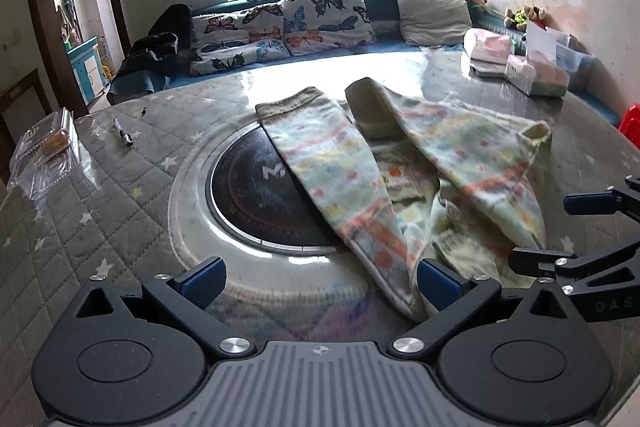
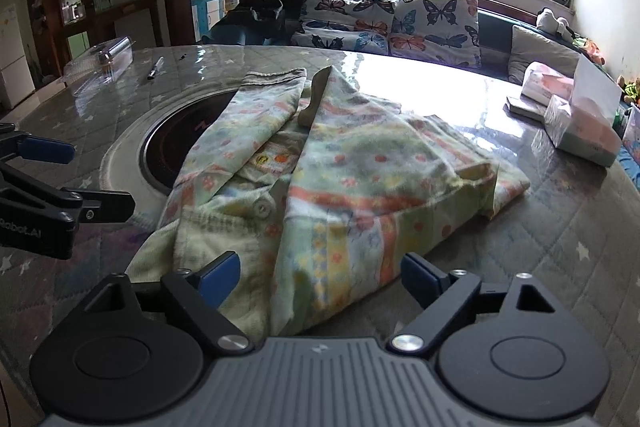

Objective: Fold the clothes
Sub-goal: 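Close the right gripper on the edge of the striped shirt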

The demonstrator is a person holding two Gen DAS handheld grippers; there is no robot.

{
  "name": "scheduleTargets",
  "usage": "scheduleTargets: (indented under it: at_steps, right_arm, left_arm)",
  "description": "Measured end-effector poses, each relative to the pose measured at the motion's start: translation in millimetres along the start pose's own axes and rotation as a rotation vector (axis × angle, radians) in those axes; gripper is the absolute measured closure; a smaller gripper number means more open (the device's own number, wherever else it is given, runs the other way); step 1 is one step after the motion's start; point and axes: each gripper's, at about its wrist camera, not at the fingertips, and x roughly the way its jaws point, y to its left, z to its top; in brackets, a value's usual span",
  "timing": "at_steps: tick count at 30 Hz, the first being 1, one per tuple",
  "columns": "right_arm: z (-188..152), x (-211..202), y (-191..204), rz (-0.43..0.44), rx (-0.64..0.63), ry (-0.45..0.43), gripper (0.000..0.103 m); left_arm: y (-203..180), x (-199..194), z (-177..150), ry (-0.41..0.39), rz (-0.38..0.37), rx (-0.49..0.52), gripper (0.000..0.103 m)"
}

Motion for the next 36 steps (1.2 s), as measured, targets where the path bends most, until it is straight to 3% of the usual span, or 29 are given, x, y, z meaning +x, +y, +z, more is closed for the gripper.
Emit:
scheduleTargets:
  at_steps: [5,17,26,31,36]
  right_arm:
    - [23.4,15.4,-9.7,-0.011,0.0,0.002,0.027]
    - [98.6,73.1,-18.4,0.002,-0.029,-0.021,0.05]
    - [149.1,128.9,-14.1,-0.01,-0.052,-0.024,0.055]
    - [163.9,157.4,-14.7,-0.002,-0.042,-0.006,0.057]
    - [171.5,185.3,-13.2,-0.014,-0.05,0.025,0.066]
  left_arm:
    - [6.6,12.1,10.9,-0.009,-0.003,-0.022,0.001]
    - [24.5,45.3,23.0,0.03,-0.033,-0.104,0.015]
    - [33.0,61.0,28.5,0.055,-0.057,-0.135,0.027]
    - [33.7,68.6,29.0,0.073,-0.064,-0.14,0.027]
    - [35.8,73.3,28.5,0.086,-0.069,-0.151,0.027]
